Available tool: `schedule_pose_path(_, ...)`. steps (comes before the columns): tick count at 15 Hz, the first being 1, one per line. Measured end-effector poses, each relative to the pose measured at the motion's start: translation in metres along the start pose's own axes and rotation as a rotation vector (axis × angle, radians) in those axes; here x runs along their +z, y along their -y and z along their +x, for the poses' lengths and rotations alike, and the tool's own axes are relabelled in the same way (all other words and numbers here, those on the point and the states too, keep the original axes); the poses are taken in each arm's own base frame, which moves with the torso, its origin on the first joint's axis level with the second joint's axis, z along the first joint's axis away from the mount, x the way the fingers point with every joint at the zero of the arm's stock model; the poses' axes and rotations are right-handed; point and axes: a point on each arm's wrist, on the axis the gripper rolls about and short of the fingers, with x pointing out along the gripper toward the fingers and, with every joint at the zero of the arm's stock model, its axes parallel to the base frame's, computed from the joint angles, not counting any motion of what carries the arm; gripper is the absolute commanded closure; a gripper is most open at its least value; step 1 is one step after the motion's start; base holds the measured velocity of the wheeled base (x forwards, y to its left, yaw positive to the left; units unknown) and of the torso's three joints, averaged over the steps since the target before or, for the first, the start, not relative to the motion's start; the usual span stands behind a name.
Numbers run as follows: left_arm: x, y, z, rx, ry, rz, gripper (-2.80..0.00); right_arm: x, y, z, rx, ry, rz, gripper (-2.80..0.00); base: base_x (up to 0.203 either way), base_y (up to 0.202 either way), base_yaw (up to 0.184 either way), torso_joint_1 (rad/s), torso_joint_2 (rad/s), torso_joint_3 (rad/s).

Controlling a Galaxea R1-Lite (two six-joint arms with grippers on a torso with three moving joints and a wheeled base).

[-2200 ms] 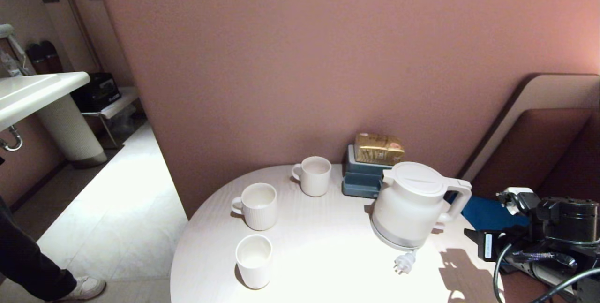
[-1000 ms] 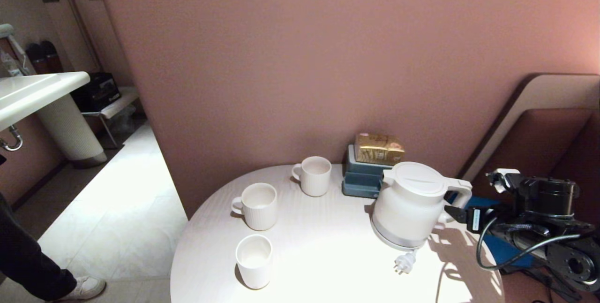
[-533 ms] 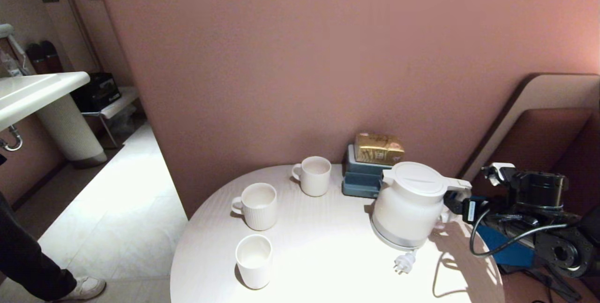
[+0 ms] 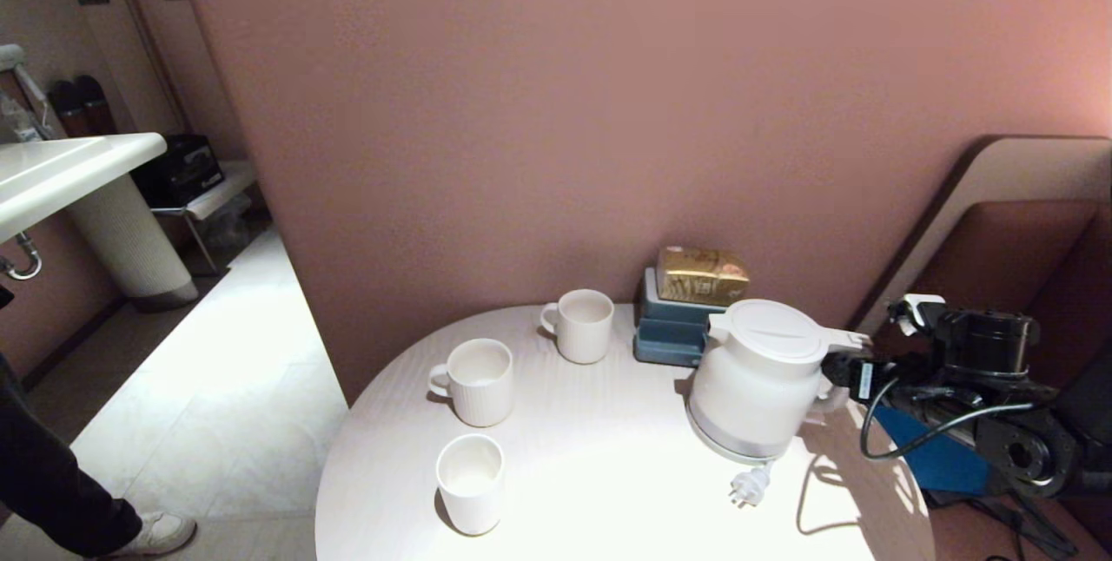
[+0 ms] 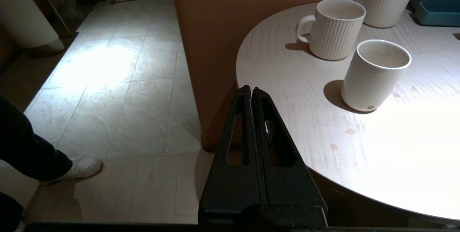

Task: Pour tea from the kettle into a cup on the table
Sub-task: Pick up the kettle

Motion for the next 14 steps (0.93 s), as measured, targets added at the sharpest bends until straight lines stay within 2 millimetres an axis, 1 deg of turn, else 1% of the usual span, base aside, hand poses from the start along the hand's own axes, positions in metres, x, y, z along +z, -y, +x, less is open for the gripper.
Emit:
schedule_pose_path(6, 0.0, 0.0, 0.0, 0.0, 0.0, 0.0, 0.0, 0.0026, -0.0001, 0.003, 0.002, 0.01, -0.006, -2.8, 0.0, 0.0, 0.0, 0.0, 0.0, 0.0)
schedule_pose_path(7, 0.0, 0.0, 0.0, 0.0, 0.0, 0.0, 0.0, 0.0021, -0.0001, 0.0031, 0.003, 0.008, -0.013, 0.0, 0.0, 0.0, 0.0, 0.0, 0.0, 0.0)
schedule_pose_path(9, 0.0, 0.0, 0.0, 0.0, 0.0, 0.0, 0.0, 0.0011, -0.0005, 0.0033, 0.006, 0.004, -0.017, 0.0, 0.0, 0.0, 0.0, 0.0, 0.0, 0.0)
schedule_pose_path(10, 0.0, 0.0, 0.0, 0.0, 0.0, 0.0, 0.0, 0.0013, -0.0005, 0.0033, 0.006, 0.005, -0.017, -2.8, 0.0, 0.0, 0.0, 0.0, 0.0, 0.0)
schedule_pose_path(14, 0.0, 0.0, 0.0, 0.001, 0.0, 0.0, 0.0, 0.0019, -0.002, 0.0035, 0.009, 0.008, -0.02, -2.8, 0.0, 0.0, 0.0, 0.0, 0.0, 0.0)
